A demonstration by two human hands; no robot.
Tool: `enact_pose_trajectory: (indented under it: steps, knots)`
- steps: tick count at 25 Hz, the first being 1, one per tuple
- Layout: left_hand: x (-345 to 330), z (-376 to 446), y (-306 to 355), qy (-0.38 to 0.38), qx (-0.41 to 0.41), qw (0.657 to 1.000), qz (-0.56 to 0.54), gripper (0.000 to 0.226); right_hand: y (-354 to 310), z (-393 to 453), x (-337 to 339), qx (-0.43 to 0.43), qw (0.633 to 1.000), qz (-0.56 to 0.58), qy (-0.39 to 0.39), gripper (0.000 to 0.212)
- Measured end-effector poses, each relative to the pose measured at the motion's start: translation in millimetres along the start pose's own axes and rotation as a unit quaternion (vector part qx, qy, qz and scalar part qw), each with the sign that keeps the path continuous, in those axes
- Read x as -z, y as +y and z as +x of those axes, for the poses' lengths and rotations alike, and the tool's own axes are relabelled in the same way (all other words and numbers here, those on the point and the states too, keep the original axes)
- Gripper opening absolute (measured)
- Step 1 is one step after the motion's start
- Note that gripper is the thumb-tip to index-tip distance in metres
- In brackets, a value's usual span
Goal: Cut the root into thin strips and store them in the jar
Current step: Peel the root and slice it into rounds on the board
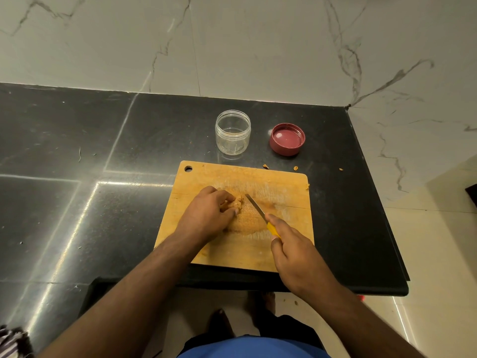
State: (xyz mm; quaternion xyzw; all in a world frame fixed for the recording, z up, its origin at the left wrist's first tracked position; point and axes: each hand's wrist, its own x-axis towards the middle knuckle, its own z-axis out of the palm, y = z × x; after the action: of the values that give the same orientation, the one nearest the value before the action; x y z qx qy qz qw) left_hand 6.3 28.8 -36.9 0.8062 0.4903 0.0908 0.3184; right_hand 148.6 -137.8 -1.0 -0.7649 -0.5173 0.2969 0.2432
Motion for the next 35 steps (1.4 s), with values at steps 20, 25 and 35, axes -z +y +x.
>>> enact_pose_trajectory:
  steps: [20,25,35]
  knots:
    - [15,0,5,-0.007,0.013,1.0,-0.021,0.047,-5,8,-2,0.009,1.0,0.012,0.003,0.05]
    - [29,10,2,-0.151,-0.117,0.972,0.138,0.061,-1,7,4,-0.012,0.999,0.026,0.019,0.05]
    - [3,5,15,-0.02,-0.011,0.998,0.066,0.044,1,2,11,-0.023,0.998,0.033,0.037,0.051]
